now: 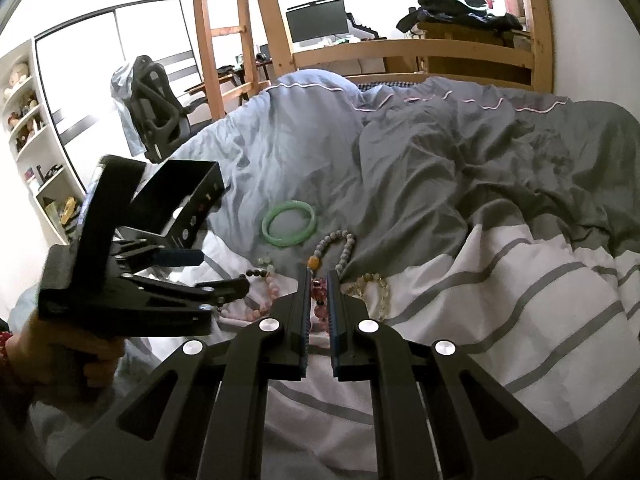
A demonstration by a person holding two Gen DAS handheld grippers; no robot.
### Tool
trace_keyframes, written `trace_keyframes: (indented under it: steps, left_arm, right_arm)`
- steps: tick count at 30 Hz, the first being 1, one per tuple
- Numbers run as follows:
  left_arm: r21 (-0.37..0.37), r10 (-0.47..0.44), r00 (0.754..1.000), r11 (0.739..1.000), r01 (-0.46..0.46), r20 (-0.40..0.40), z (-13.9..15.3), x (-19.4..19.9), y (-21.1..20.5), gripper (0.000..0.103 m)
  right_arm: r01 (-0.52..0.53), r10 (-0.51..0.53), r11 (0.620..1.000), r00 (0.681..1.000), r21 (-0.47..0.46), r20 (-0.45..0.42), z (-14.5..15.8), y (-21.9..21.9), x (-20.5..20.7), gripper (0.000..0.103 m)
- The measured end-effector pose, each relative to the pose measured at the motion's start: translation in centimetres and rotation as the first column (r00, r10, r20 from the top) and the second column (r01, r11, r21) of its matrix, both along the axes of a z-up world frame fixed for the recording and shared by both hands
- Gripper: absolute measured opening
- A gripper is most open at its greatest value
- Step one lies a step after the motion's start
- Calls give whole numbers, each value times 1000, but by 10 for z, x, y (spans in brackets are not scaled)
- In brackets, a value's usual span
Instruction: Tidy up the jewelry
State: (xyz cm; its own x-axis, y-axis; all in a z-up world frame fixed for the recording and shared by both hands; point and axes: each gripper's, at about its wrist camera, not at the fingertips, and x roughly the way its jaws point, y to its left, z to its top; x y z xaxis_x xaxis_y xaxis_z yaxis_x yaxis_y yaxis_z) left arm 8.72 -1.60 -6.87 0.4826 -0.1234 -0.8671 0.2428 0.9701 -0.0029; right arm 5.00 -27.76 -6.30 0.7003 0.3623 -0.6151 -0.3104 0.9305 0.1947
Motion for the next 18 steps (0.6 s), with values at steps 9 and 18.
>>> trace_keyframes:
  steps: [9, 18]
  left_arm:
    - [25, 19, 997, 1000, -17, -81, -25, 16, 1, 18]
    - [-47, 38, 999, 998, -39, -22, -7, 13, 7, 9]
  right_arm:
    - [-1, 1, 1000, 1000, 27, 1, -1, -4, 2, 9]
    - [4, -4, 999, 1000, 36, 8, 1, -6, 1, 9]
